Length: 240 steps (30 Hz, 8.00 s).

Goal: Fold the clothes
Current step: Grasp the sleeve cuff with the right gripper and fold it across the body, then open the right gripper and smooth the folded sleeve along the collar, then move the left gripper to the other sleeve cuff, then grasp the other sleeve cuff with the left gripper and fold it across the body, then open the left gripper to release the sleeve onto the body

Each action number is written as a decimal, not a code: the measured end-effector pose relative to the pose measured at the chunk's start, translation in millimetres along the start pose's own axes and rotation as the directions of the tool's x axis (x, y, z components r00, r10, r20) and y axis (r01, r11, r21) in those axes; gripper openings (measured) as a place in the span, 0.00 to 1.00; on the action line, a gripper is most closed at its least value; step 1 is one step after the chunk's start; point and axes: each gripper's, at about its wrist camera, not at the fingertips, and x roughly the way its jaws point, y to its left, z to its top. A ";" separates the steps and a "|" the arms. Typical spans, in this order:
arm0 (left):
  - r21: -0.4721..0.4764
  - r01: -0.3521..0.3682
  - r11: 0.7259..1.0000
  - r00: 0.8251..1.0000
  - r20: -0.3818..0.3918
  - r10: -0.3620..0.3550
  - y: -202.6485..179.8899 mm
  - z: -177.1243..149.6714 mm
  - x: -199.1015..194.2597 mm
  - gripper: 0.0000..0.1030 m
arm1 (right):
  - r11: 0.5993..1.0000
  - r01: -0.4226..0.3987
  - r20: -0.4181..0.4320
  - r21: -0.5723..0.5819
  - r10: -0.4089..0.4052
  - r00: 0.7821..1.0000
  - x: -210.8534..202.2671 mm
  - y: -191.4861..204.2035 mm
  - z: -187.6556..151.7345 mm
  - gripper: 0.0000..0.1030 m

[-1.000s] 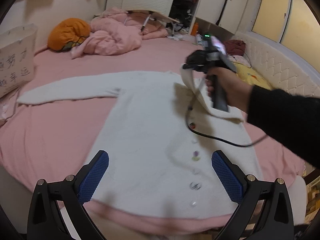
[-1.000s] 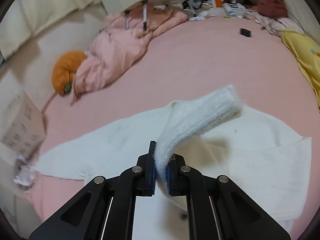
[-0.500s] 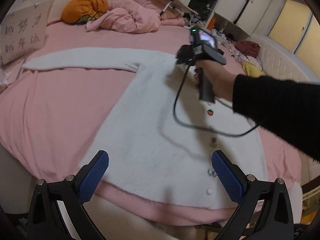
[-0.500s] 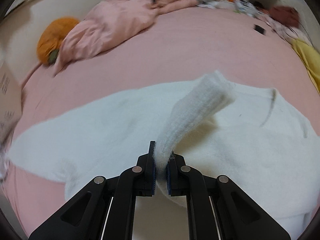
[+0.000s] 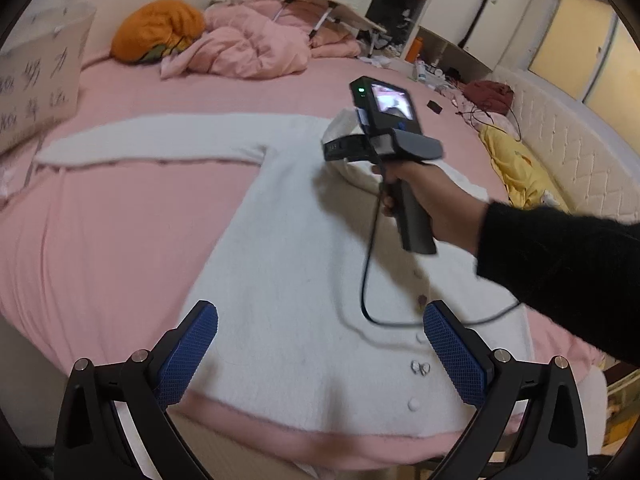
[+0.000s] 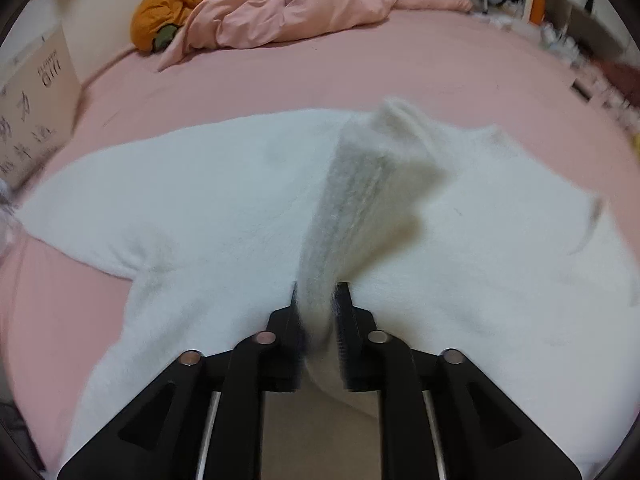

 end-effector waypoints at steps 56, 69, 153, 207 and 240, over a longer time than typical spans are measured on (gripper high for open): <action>0.205 -0.002 0.979 0.965 -0.257 0.056 -59.9 52.0 220.6 0.91 | 0.982 0.078 -0.004 0.171 -0.078 0.997 -124.2 -174.4 -227.6 0.62; 0.249 -0.108 0.963 0.878 -0.430 0.210 -41.5 -52.4 115.3 0.93 | 0.959 0.130 -0.269 0.251 -0.060 0.961 -180.3 -153.6 -312.2 0.73; -0.793 0.153 0.590 0.970 0.236 0.066 382.2 134.9 145.3 0.98 | 0.953 0.275 0.130 0.129 -0.291 0.948 -109.5 -69.6 -256.0 0.83; 0.330 0.341 0.880 0.928 -0.265 -0.260 -226.5 197.9 233.8 0.08 | 0.992 0.040 0.129 0.118 -0.055 0.990 -164.9 -104.1 -284.3 0.83; 0.707 0.315 0.633 0.943 -0.307 -0.128 -303.8 116.5 223.7 0.75 | 0.989 -0.005 0.118 0.151 -0.013 0.993 -159.5 -114.4 -286.5 0.83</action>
